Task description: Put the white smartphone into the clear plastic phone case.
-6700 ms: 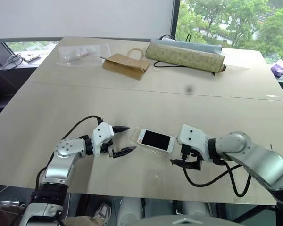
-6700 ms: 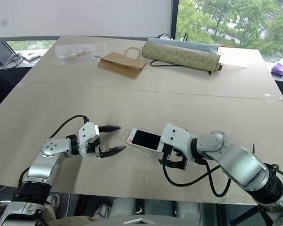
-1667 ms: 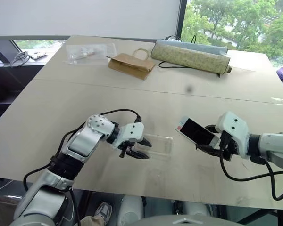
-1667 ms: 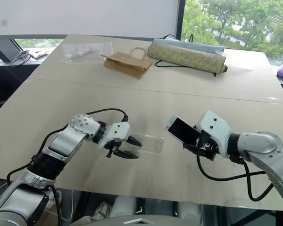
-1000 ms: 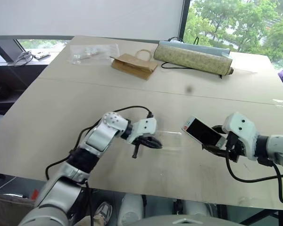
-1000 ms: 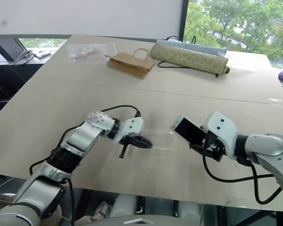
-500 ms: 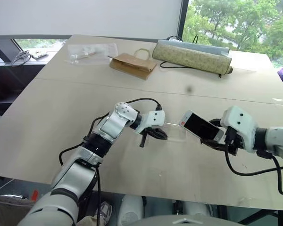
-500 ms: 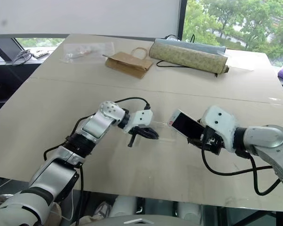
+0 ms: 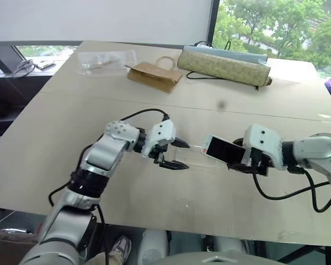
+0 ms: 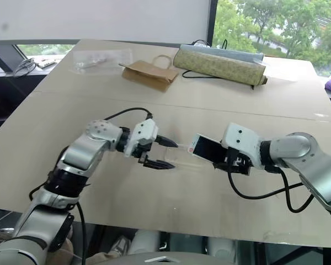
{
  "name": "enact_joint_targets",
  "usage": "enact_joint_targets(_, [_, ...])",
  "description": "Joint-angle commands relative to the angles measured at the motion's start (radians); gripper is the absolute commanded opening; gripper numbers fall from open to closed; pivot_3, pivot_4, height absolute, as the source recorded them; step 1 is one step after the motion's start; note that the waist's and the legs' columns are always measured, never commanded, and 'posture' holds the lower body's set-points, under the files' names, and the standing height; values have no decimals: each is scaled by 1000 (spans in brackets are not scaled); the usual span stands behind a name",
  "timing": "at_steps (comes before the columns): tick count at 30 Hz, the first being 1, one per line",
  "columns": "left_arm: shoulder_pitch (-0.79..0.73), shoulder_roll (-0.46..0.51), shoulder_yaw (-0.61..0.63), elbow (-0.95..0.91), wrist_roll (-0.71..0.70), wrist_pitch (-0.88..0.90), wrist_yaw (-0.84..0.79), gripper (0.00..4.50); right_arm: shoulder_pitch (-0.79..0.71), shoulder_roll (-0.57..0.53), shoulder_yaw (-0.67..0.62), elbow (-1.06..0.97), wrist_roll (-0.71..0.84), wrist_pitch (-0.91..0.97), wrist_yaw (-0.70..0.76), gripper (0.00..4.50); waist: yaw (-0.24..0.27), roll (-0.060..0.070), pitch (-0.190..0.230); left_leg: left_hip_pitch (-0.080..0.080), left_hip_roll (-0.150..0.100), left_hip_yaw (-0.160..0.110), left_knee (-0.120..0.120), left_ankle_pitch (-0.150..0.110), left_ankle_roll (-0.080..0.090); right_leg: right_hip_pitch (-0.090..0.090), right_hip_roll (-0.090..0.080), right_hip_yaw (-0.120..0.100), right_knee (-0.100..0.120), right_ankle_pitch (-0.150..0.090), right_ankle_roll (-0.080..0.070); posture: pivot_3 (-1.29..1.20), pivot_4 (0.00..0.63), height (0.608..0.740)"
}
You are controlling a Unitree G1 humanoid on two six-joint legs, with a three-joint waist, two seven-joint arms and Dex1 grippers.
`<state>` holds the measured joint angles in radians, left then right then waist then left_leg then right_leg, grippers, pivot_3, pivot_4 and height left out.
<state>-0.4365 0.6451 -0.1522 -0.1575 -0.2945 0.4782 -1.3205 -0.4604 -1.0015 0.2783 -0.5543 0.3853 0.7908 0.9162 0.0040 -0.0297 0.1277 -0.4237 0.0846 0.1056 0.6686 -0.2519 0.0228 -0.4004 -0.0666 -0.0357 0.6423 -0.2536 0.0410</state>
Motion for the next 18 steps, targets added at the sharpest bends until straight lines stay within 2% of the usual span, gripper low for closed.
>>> enact_joint_targets(1, [157, 24, 139, -161, -44, 19, 129, 3614, -103, 53, 104, 99, -87, -83, 79, 2942, -4, 0, 0, 0, 0, 0, 0, 0, 0, 0, 0, 0, 0, 0, 0, 0, 150, 740])
enact_joint_targets(4, [292, 6, 205, -211, -24, -3, 247, 3614, -163, 111, 170, 192, -130, -126, 136, 2942, -2, 0, 0, 1, 0, 0, 0, 0, 0, 1, 0, 0, 0, 0, 0, 0, 150, 740])
enact_joint_targets(8, [438, 4, 245, -265, -21, -35, 328, 3614, -239, 166, 258, 316, -204, -164, 217, 2942, 13, 0, 0, 1, -1, 1, 0, 0, 0, 1, 0, 0, 0, 0, 0, 0, 150, 740])
enact_joint_targets(11, [537, 12, 269, -290, -12, -70, 356, 3614, -323, 205, 323, 403, -243, -118, 282, 2942, 8, 0, 0, 0, -2, 3, 0, 0, 0, 0, -1, 0, 0, 0, 0, 0, 150, 740])
enact_joint_targets(18, [577, 4, 251, -305, -13, -99, 402, 3614, -398, 230, 355, 488, -288, -56, 360, 2942, 10, 1, 1, 1, -2, 5, -1, 0, 0, 1, -1, 0, 1, 0, -1, 0, 150, 740])
